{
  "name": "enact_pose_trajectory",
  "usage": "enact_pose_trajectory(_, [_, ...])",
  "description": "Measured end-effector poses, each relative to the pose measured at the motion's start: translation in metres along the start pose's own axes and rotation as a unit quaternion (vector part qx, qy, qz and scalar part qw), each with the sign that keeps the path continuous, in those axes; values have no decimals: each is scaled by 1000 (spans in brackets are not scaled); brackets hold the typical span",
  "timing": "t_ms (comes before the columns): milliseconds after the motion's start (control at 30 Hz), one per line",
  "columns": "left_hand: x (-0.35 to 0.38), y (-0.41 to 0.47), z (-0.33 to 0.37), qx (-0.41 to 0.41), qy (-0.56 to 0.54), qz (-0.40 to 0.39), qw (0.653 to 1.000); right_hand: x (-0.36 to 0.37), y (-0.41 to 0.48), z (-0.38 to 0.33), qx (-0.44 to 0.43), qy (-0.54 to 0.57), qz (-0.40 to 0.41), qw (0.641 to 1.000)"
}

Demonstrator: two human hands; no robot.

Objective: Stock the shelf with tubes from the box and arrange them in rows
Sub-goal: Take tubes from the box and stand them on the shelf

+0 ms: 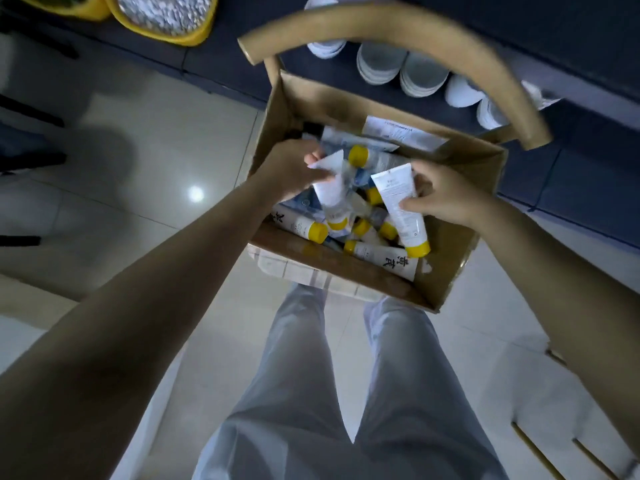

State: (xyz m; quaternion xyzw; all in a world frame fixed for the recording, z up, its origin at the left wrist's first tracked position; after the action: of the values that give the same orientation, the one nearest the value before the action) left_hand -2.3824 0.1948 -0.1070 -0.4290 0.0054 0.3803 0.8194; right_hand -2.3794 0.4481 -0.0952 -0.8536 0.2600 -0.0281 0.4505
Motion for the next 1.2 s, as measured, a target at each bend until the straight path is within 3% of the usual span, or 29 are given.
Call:
enact_pose_trajectory(133, [-33, -48, 60, 52, -49, -20, 997, -19, -77, -54, -47, 37, 93, 994])
enact_pose_trajectory(433, [-121, -161, 233, 202, 120, 19, 972, -77, -258, -151, -125, 41, 270, 954])
enact_pose_trajectory(600, [-138, -208, 324, 259, 134, 49, 955, -115, -353, -179, -147, -19, 348, 926])
enact_pose_trajectory(900, [-80, -232, 453, 327, 118, 80, 934, -166, -463, -141, -143, 14, 461, 876])
enact_pose_trajectory(1200, [8, -215, 545, 299, 131, 156, 932, -229, -537, -59, -139, -23, 433, 890])
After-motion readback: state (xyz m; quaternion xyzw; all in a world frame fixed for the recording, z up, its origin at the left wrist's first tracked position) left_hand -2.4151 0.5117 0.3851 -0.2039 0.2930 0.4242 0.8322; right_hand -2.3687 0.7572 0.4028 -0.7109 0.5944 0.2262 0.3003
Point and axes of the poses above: each hand's wrist, its own y-axis towards the middle knuckle, its own x-axis out of the palm, z = x × y, the point moved 1 cm from there along y, towards the middle knuckle, and after that the axes turned 15 degrees about -z, right-handed, at the moved point
